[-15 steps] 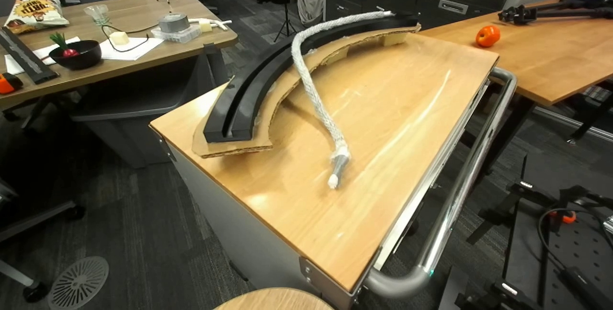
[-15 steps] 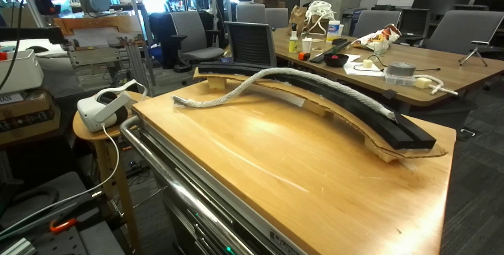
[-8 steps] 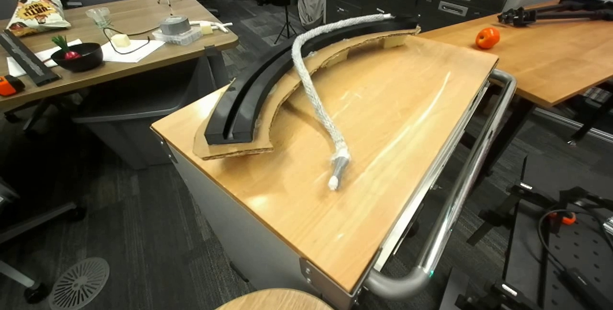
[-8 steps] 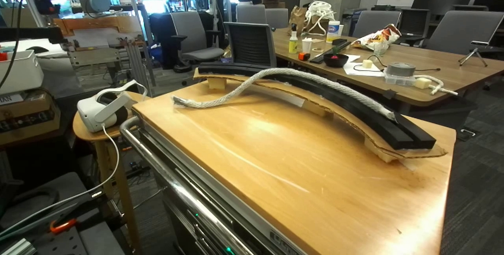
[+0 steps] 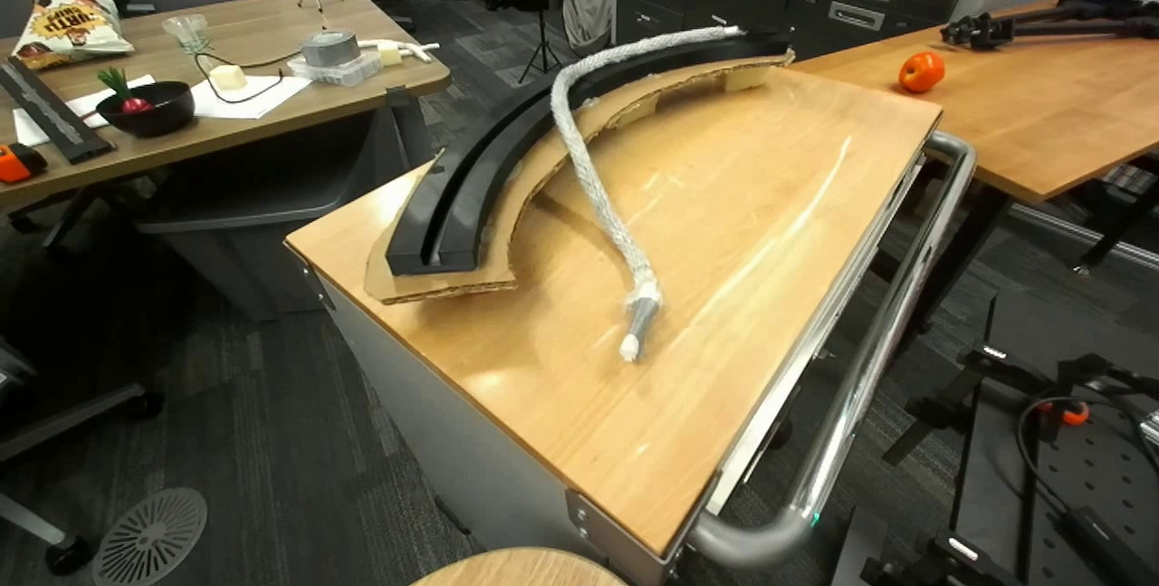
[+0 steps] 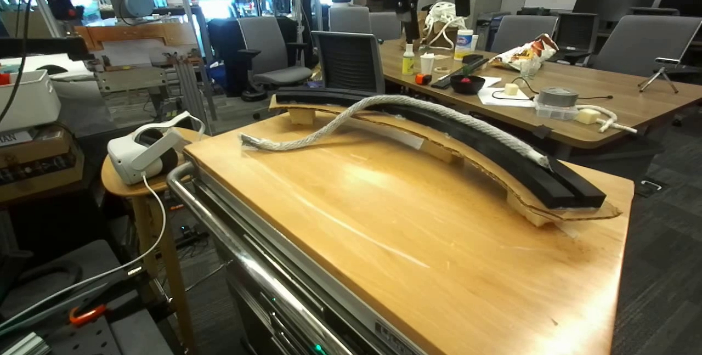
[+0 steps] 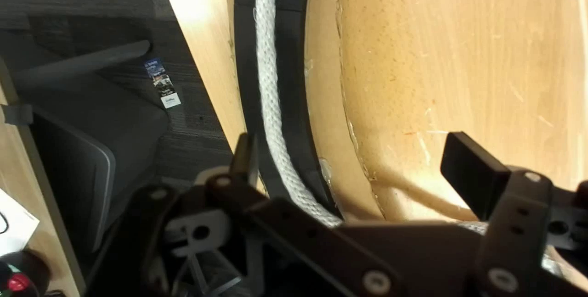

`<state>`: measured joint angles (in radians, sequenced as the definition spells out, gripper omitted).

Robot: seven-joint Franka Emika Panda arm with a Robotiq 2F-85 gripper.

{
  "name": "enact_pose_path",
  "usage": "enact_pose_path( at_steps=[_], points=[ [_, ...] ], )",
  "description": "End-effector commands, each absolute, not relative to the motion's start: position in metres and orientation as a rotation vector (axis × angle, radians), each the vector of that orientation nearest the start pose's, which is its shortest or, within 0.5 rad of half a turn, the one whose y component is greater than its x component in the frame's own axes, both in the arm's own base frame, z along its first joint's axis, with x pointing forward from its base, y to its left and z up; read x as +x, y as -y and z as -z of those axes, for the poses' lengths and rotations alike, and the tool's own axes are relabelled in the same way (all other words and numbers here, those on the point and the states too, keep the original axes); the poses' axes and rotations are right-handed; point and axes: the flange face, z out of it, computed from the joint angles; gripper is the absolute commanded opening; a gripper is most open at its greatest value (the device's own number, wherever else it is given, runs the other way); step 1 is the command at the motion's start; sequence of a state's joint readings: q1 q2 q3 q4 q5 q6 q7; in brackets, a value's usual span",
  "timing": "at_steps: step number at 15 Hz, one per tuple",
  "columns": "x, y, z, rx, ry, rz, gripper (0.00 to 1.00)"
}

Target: Place the white rope on the table

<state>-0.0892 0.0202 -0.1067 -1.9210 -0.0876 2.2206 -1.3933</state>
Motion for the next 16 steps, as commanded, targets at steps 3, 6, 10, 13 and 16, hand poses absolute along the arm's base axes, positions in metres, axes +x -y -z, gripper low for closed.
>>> enact_pose_path(
  at_steps=[3,6,10,13,16],
  points=[
    [0.587,0.116,-0.509,-2.777,1.948,0.221,1.00],
    [0.617,0.121,-0.481,-2.661,1.941,0.117,1.00],
    [0.658,0.127,-0.442,-2.608,1.851,-0.008,1.00],
    [0.685,0.133,-0.418,-2.617,1.796,-0.060,0.95],
    [0.706,0.137,-0.400,-2.606,1.747,-0.098,0.72]
  ],
)
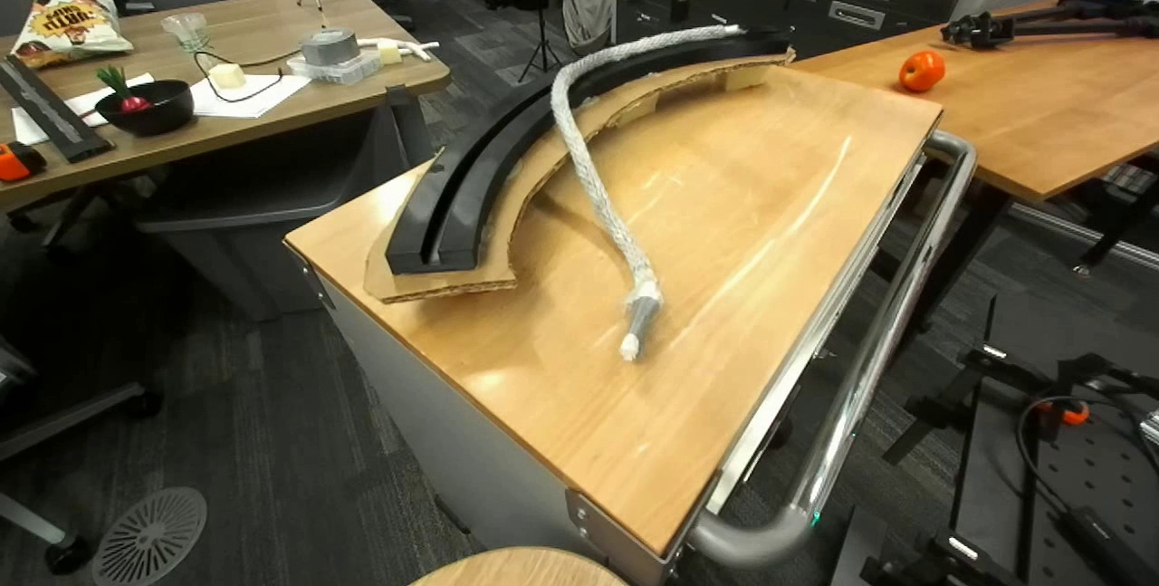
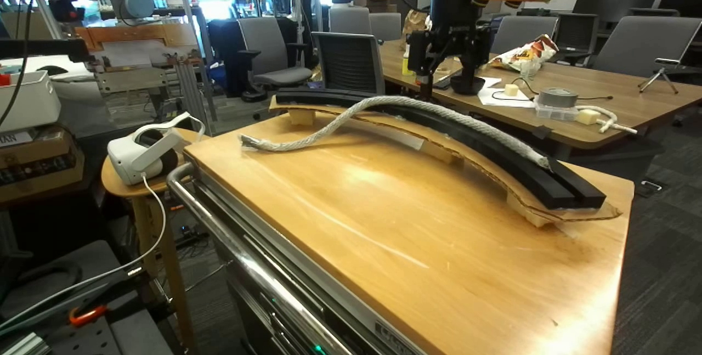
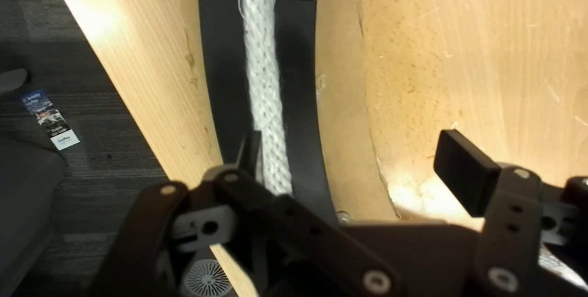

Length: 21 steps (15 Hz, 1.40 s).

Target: Place the white rope on the table

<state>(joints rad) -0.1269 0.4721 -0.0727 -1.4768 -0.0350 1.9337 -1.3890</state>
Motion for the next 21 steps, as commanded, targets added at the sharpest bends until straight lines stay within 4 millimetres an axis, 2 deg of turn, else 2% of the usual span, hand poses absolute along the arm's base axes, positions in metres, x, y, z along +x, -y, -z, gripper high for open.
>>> enact_pose_path(
  at_steps=[1,2,4,5,9,10,11,13,15,18,21],
  points=[
    [0.710,0.138,-0.393,-2.598,1.737,-0.119,0.64],
    [0.714,0.139,-0.388,-2.592,1.725,-0.135,0.57],
    [0.719,0.141,-0.378,-2.580,1.700,-0.161,0.52],
    [0.722,0.142,-0.373,-2.578,1.690,-0.173,0.39],
    [0.731,0.144,-0.368,-2.583,1.671,-0.181,0.32],
    [0.732,0.145,-0.369,-2.580,1.668,-0.184,0.23],
    [0.733,0.145,-0.369,-2.580,1.665,-0.183,0.36],
    [0.735,0.145,-0.369,-2.576,1.660,-0.190,0.34],
    [0.735,0.145,-0.365,-2.565,1.655,-0.208,0.45],
    [0.737,0.144,-0.360,-2.561,1.642,-0.221,0.77],
    [0.739,0.144,-0.363,-2.574,1.637,-0.188,0.82]
  ],
)
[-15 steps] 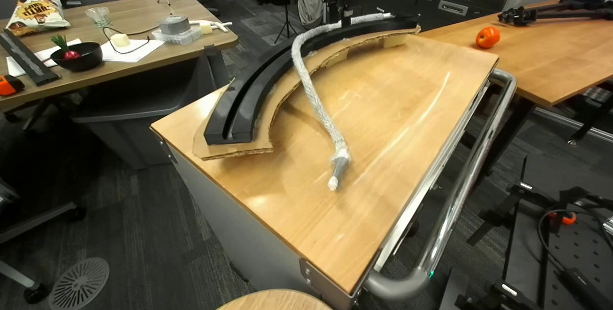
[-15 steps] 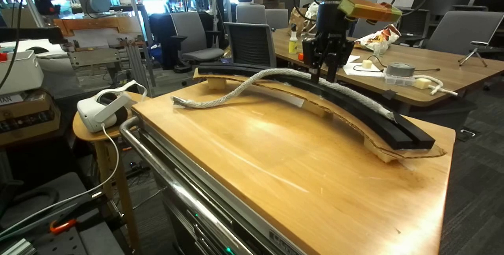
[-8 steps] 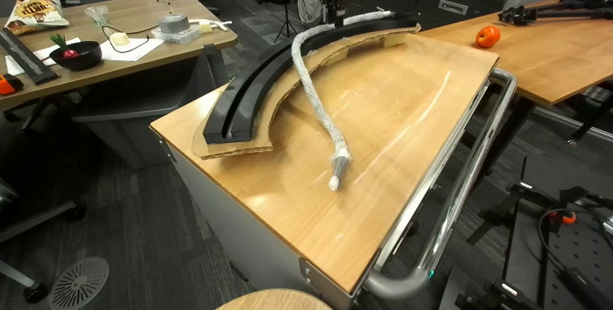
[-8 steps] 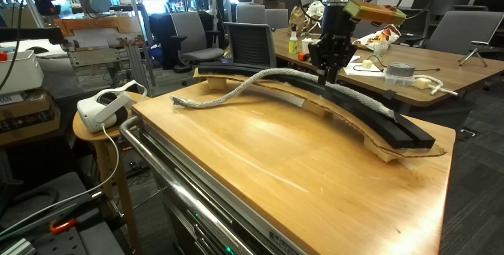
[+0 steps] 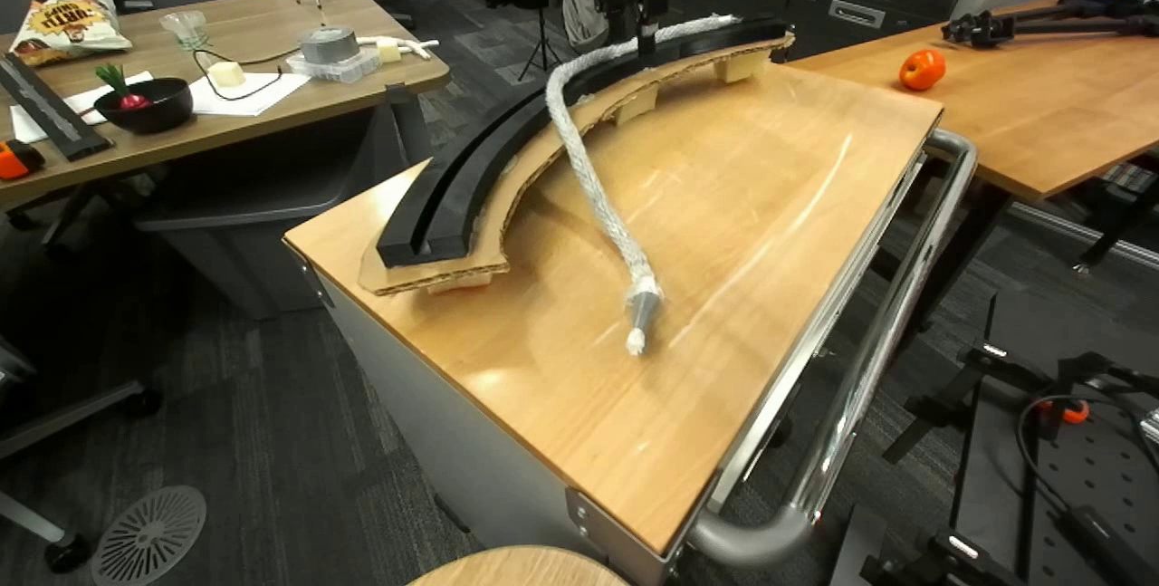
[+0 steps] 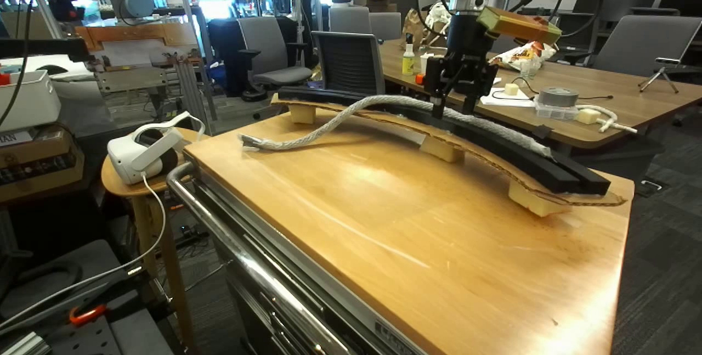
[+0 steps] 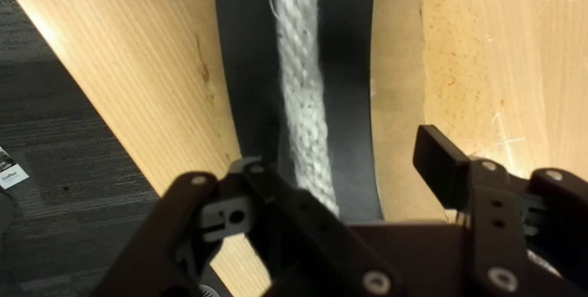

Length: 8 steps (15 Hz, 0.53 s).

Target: Place the white rope on the table

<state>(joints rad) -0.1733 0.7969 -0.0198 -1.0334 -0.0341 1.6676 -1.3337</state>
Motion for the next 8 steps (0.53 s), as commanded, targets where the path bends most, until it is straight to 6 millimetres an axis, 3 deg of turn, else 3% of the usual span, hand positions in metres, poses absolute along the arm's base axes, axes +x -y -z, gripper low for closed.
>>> enact_pose_path(
  at_steps=[1,2,3,8],
  points=[
    [0.7392,0.1439,-0.3641,-2.577,1.632,-0.184,0.79],
    [0.7394,0.1447,-0.3644,-2.581,1.628,-0.185,0.57],
    [0.7396,0.1453,-0.3642,-2.583,1.626,-0.186,0.54],
    [0.7414,0.1485,-0.3614,-2.594,1.609,-0.189,0.14]
  ],
)
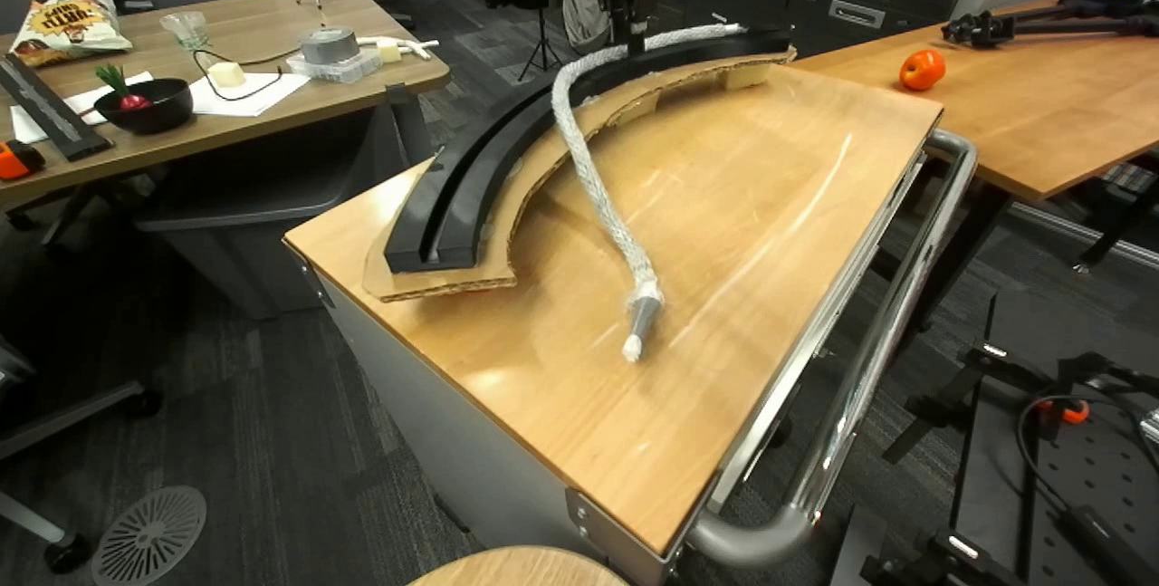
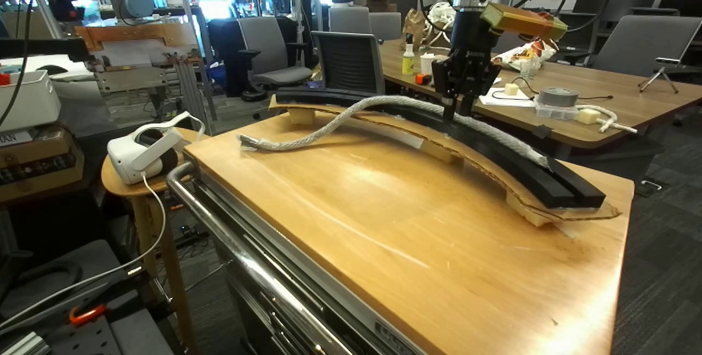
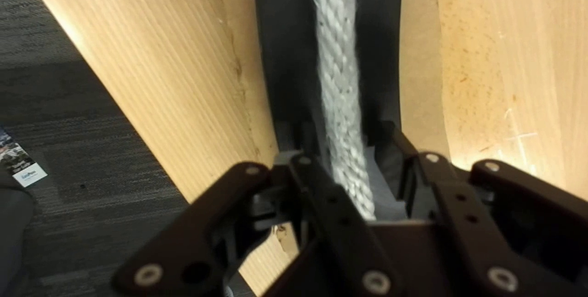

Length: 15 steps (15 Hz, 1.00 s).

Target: Place the white rope on the table

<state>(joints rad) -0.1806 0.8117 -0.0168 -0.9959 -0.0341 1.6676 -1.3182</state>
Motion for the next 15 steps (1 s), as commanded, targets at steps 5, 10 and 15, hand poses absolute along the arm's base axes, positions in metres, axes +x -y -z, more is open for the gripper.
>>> enact_pose_path(
  at_steps=[5,10,15],
  points=[
    [0.742,0.150,-0.361,-2.611,1.578,-0.190,0.05],
    [0.741,0.148,-0.387,-2.825,1.513,-0.209,0.04],
    [0.733,0.136,-0.425,-3.101,1.446,-0.368,0.04]
  ],
)
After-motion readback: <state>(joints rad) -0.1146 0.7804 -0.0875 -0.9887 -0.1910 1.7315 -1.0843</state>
